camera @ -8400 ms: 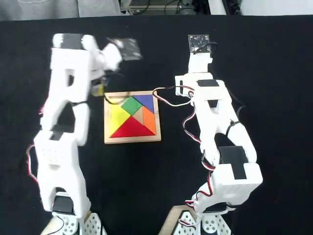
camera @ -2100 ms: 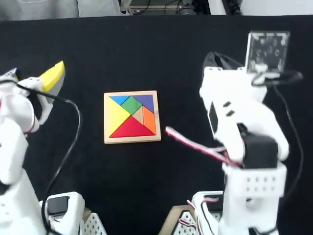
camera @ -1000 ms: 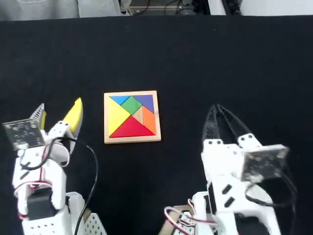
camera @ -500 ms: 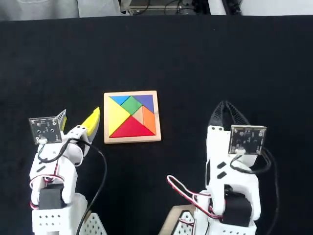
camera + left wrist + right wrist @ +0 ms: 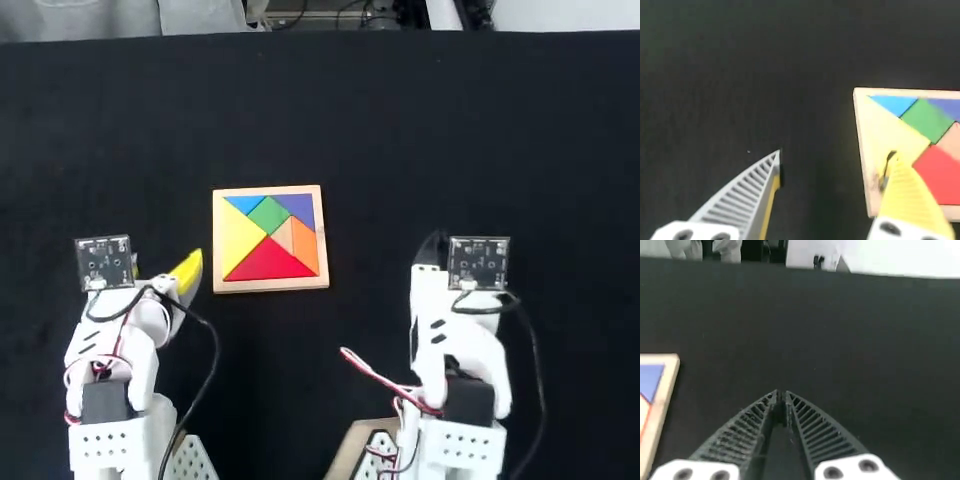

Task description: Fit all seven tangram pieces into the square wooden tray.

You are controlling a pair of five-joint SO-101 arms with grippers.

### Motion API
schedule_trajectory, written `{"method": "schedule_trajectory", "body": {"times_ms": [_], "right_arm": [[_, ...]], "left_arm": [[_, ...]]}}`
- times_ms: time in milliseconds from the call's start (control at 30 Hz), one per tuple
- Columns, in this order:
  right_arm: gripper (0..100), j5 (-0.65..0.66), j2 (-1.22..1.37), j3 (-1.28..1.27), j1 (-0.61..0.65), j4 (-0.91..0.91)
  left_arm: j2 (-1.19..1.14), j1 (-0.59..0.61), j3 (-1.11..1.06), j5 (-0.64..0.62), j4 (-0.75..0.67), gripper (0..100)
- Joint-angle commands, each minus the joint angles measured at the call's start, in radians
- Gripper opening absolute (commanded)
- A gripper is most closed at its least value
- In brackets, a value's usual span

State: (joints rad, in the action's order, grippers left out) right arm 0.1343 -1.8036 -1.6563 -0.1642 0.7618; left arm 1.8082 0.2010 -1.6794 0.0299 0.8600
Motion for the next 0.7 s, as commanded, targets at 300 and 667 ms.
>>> {"method": "schedule_trajectory", "body": {"times_ms": [300, 667], "right_arm": [[1.2, 0.005, -0.090, -0.028, -0.011, 0.187], [1.2, 0.005, -0.090, -0.028, 0.051, 0.473]], "left_arm": [[0.008, 0.008, -0.021, 0.018, 0.397, 33], [0.003, 0.114, -0.021, 0.011, 0.407, 11]]}}
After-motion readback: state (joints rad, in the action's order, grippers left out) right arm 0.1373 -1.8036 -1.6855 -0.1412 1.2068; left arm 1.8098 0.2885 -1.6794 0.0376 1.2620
